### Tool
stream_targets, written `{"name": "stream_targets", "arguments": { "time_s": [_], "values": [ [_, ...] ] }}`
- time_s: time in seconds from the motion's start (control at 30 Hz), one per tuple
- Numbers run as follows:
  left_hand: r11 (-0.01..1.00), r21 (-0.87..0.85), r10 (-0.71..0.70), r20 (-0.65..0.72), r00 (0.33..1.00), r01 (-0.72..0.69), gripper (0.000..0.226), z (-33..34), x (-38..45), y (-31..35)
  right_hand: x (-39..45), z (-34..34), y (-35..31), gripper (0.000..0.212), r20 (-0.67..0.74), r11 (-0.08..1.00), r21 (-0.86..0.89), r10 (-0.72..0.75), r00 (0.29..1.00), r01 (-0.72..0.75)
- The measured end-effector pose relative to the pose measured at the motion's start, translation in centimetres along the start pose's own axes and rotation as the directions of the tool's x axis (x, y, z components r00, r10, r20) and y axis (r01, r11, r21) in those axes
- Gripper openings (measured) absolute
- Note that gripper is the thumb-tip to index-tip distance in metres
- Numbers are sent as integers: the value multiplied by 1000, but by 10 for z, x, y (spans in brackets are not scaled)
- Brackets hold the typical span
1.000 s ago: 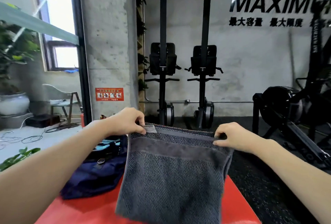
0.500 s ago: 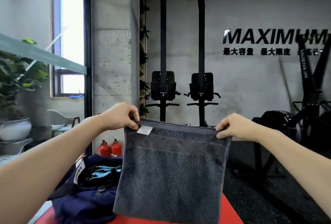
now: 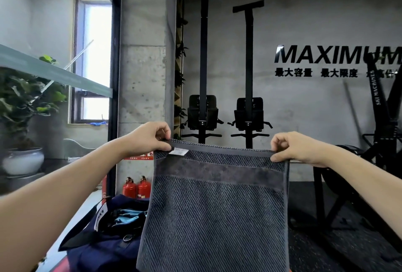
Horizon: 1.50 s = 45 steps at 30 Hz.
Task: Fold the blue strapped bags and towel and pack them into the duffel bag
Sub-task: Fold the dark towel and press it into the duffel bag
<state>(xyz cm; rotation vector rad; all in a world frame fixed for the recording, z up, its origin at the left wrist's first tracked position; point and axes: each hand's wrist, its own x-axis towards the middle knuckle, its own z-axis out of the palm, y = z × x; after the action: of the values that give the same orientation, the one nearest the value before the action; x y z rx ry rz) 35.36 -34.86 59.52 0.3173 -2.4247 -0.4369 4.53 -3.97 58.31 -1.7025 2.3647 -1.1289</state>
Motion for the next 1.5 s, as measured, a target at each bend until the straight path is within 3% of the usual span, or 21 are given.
{"name": "stream_targets", "arguments": {
  "time_s": [0.13,0.3,0.4,0.6,0.77,0.9,1.1,1.3,1.4,1.5],
  "values": [
    [998,-64,14,38,999,-12,14,8,4,-6,4,2,13,20,150,968,226,72,986,-106],
    [998,-8,-63,214,975,66,30,38,22,-39,28,18,44,17,326,938,207,202,924,-278],
    [991,62,-128,282,951,115,30,75,39,-71,48,42,74,18,306,959,115,213,928,-258],
    [969,184,-221,346,912,165,40,196,50,-155,91,140,174,36,200,944,-248,271,942,-219],
    [956,227,-252,310,917,186,31,291,32,-206,92,240,264,42,59,906,-320,310,949,-276],
    [957,208,-245,212,946,201,36,322,10,-226,63,277,302,46,-48,917,-320,237,970,-239],
    [969,210,-169,196,966,127,35,338,-57,-224,2,289,300,37,9,918,-395,-40,999,40],
    [971,219,-138,173,975,98,26,350,-106,-206,-44,297,296,31,66,911,-412,13,998,15],
    [964,266,-64,180,982,14,30,349,-118,-205,-54,299,295,34,80,896,-441,-19,997,52],
    [968,248,-60,152,986,21,33,347,-132,-201,-62,299,297,36,93,879,-464,-77,993,112]
  ]
}}
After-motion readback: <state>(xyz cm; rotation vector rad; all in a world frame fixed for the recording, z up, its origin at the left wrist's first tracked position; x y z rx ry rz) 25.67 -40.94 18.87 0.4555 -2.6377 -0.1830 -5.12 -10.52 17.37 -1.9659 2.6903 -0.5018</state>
